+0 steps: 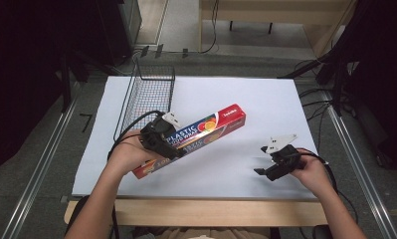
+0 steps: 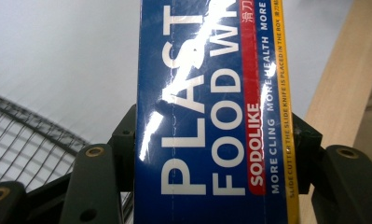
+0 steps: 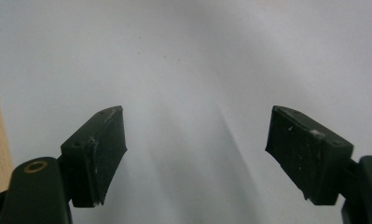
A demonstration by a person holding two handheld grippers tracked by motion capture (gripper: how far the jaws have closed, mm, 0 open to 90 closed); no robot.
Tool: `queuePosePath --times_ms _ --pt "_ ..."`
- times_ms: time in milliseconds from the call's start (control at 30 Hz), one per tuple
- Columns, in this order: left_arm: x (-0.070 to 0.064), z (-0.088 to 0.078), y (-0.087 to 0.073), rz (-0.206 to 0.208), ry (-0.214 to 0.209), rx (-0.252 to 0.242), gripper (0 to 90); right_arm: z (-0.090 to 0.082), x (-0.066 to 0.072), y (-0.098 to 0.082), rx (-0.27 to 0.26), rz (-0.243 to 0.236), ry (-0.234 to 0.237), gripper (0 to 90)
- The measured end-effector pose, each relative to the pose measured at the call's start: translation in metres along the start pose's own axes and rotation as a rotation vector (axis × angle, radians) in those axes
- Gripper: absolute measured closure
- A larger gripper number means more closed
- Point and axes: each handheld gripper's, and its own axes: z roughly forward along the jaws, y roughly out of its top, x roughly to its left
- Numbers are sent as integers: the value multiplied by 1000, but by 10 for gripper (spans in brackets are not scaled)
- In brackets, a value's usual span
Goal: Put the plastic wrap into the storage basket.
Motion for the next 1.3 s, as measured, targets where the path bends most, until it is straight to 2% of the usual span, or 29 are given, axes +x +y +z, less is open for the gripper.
queuePosePath --times_ms 233,300,533,767,967,1233,1300 --pt "15 -8 -6 -94 46 -15 397 -1 -2 -3 12 -2 -9 204" --pt "20 -10 -7 -133 49 -16 398 -1 -2 -3 13 -2 -8 204" --pt "34 -15 -11 -208 57 -28 397 -3 1 -2 -8 -23 7 203" --pt "49 -20 -15 -300 96 -26 397 -2 -1 -4 -1 -14 7 203" --pt "62 -22 -9 -349 149 -19 396 -3 -1 -4 -4 -14 3 203" --pt "83 -23 -4 -403 170 -28 394 -3 -2 -4 2 -13 0 203" --pt "87 -22 -3 -428 203 -22 394 -3 -2 -5 0 -12 1 203"
